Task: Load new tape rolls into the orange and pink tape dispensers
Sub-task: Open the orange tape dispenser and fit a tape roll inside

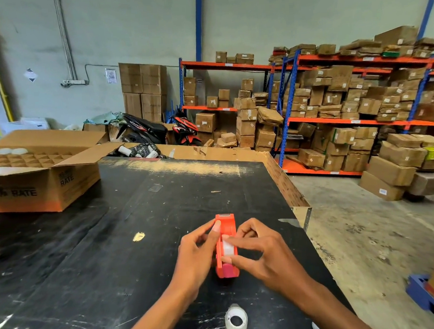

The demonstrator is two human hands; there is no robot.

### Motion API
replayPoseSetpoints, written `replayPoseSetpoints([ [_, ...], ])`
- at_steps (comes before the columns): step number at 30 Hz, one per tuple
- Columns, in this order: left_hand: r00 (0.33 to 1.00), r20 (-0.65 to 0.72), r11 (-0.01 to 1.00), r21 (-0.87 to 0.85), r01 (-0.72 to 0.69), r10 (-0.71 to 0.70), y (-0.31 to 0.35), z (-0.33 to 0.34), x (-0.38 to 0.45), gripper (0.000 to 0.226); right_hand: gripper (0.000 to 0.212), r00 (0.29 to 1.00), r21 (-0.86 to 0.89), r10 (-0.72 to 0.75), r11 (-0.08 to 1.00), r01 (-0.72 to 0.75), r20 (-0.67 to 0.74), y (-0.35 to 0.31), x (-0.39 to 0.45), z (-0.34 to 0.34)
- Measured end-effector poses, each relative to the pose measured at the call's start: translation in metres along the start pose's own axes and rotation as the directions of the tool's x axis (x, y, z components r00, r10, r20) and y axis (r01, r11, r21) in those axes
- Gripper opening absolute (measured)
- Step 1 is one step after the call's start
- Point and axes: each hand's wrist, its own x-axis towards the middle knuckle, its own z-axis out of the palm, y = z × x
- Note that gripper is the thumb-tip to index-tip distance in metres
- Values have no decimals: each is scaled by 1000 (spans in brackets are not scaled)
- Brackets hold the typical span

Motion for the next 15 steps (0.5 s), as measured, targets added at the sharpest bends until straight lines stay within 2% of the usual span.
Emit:
replayPoseSetpoints([
  [2, 1000, -2, 1000, -6, 16, -16, 0, -1, 1, 25, 22, 989, -152, -141, 979, 134, -36, 0, 0, 0],
  [4, 999, -3, 999, -15, 42, -42, 1, -2, 0, 25, 16, 952, -322, -304, 906, 275, -43, -1, 0, 1],
  [7, 994, 24, 992, -66, 110, -109, 3, -3, -3, 25, 13, 890, -454, -454, 799, 395, -25, 0, -1, 3],
  [10, 982, 74, 977, -120, 179, -171, 5, -2, -8, 25, 17, 870, -518, -493, 745, 421, -2, 3, -1, 7],
  [13, 974, 110, 965, -149, 215, -199, 5, 1, -10, 26, 24, 883, -474, -469, 772, 424, 26, 3, 2, 6],
  [15, 973, 127, 966, -148, 212, -194, 5, 2, -12, 25, 19, 911, -420, -411, 821, 386, 33, 3, 8, 1],
])
